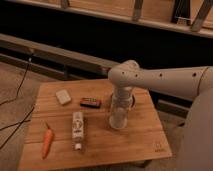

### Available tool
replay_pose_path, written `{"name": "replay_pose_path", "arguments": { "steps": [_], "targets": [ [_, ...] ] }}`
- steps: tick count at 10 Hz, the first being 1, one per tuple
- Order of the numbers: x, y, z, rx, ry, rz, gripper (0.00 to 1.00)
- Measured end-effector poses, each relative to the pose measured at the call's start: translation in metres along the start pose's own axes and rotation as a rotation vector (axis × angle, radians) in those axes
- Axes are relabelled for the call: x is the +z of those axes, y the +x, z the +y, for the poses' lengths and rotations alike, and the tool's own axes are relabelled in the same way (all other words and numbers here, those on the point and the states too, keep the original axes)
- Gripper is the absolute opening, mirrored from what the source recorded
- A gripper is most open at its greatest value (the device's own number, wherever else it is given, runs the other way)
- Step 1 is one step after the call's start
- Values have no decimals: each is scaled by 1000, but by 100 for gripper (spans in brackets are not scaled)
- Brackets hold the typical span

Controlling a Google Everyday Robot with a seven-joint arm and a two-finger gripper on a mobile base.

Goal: Place the ceramic cup in the ceramic bowl

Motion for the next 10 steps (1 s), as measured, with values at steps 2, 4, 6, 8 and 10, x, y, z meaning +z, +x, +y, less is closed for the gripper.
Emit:
{"name": "replay_pose_path", "arguments": {
  "steps": [2,4,6,8,10],
  "targets": [
    [-18,-11,-6,-6,22,-30,0],
    [-31,-31,-11,-11,47,-59,0],
    [-37,-55,-9,-32,63,-81,0],
    [-39,-87,-7,-63,76,-112,0],
    [-37,-115,-6,-91,78,-140,0]
  ]
}}
